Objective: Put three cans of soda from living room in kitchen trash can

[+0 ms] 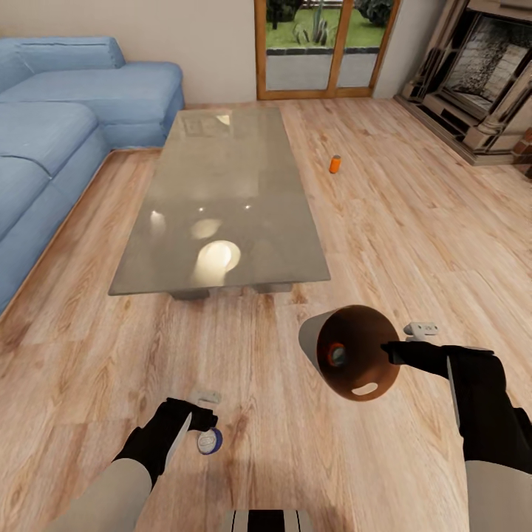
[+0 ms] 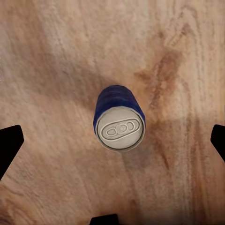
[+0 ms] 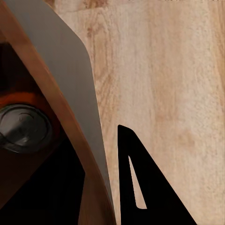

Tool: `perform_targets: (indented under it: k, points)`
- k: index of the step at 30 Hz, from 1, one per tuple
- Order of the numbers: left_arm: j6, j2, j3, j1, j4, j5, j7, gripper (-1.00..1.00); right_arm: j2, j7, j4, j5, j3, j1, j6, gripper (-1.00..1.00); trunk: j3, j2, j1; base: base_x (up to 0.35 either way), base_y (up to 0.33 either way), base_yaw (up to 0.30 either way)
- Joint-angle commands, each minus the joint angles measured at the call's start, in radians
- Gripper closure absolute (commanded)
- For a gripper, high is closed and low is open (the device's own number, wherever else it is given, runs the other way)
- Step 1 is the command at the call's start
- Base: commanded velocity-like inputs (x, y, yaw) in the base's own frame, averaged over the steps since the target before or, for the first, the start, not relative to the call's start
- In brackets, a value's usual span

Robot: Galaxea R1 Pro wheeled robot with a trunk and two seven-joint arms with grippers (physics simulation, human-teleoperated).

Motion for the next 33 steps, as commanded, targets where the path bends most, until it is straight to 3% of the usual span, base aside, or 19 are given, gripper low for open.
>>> perform_targets:
  k: [1,10,19,33]
  points:
    - [0.0,0.0,0.0,0.0,0.0,0.0,0.0,-1.0,0.0,0.002,0.0,-0.024,0.001,0.0,0.008,1.0,0.0,0.0,0.0,0.005,0.003,-0.005]
    - [-0.001,0.001,-0.001,0.0,-0.004,0.0,0.001,-1.0,-0.001,0.003,0.001,-0.024,0.001,0.001,0.007,1.0,0.0,0.0,0.0,-0.041,-0.073,-0.001]
    - [-0.002,0.003,-0.001,0.0,-0.008,0.002,0.001,-1.0,-0.027,0.008,0.01,-0.022,0.001,0.01,-0.061,1.0,0.003,0.0,0.0,-0.006,-0.009,-0.04]
    - [-0.005,0.004,-0.002,0.0,-0.003,0.0,0.002,-1.0,-0.047,0.007,0.043,-0.019,-0.001,0.012,-0.074,1.0,0.015,0.0,0.0,0.0,0.003,-0.135]
